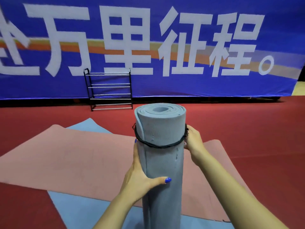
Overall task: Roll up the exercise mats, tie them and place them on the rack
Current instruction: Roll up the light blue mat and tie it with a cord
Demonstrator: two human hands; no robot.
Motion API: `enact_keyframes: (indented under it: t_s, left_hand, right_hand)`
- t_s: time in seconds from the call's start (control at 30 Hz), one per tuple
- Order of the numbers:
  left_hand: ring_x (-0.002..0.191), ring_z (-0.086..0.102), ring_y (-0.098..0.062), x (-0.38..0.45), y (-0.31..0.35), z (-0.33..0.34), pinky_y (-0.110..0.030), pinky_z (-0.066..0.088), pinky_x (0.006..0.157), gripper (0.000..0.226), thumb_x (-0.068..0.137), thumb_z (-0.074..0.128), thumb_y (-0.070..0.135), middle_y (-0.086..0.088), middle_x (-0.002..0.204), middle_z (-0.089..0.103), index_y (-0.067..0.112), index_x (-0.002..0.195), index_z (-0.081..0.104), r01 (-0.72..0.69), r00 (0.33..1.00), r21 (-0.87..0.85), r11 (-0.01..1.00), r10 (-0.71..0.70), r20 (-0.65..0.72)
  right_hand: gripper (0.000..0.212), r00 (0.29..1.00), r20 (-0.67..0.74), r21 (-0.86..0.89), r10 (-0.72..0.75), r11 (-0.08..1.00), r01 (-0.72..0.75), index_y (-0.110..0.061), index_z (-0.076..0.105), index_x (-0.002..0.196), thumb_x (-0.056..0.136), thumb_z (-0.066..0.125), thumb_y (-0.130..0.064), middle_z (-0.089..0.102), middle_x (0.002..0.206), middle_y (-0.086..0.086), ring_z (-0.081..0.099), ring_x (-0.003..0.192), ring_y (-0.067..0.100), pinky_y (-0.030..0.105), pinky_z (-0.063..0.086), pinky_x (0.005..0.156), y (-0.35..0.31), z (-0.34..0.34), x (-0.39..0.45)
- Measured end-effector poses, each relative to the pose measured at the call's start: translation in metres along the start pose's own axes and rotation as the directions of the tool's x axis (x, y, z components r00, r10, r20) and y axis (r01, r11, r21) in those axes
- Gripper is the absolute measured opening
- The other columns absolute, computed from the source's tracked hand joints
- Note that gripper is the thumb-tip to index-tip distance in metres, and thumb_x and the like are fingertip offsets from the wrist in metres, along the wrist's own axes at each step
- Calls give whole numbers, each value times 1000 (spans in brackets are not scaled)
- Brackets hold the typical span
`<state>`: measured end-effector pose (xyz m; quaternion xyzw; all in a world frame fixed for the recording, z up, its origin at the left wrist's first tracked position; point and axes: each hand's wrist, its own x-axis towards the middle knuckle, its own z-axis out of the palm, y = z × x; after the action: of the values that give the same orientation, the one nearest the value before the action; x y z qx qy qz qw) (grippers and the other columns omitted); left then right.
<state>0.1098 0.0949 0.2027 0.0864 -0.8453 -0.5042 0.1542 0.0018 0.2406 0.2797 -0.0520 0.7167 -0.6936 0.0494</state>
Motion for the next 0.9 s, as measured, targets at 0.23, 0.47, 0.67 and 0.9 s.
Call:
enact_keyframes:
  t_s: [0.23,0.47,0.67,0.9]
  left_hand:
    - [133,40,-8,1,5,-6,-40,44,101,140,41,82,65,27,152,21,53,142,-14,-69,997,143,987,66,28]
    - [139,20,-10,-5,28,13,-30,31,111,135,48,80,61,15,156,13,31,150,-3,-70,983,308,949,119,-142]
    - [143,13,-5,7,36,26,-27,22,116,126,61,79,55,17,158,6,27,152,-2,-81,991,252,964,104,-79]
    - [81,59,-15,2,63,28,-41,48,81,80,67,32,88,2,85,66,19,94,62,-55,943,-354,934,-68,-326]
  right_hand:
    - [39,999,49,225,-18,974,6,-20,68,91,97,39,-45,70,87,-7,58,83,16,33,41,76,-11,3,-3]
    - [23,1000,10,126,-10,992,9,-17,58,80,94,45,-29,55,57,-13,44,62,12,28,37,63,-13,-8,-4]
    - [24,994,-39,-90,-105,991,102,-6,47,75,94,42,-18,45,71,7,46,67,19,27,46,48,-10,-37,7]
    - [38,987,4,-129,-163,978,163,9,46,70,96,47,-20,44,68,12,44,61,19,26,50,48,-15,-51,2]
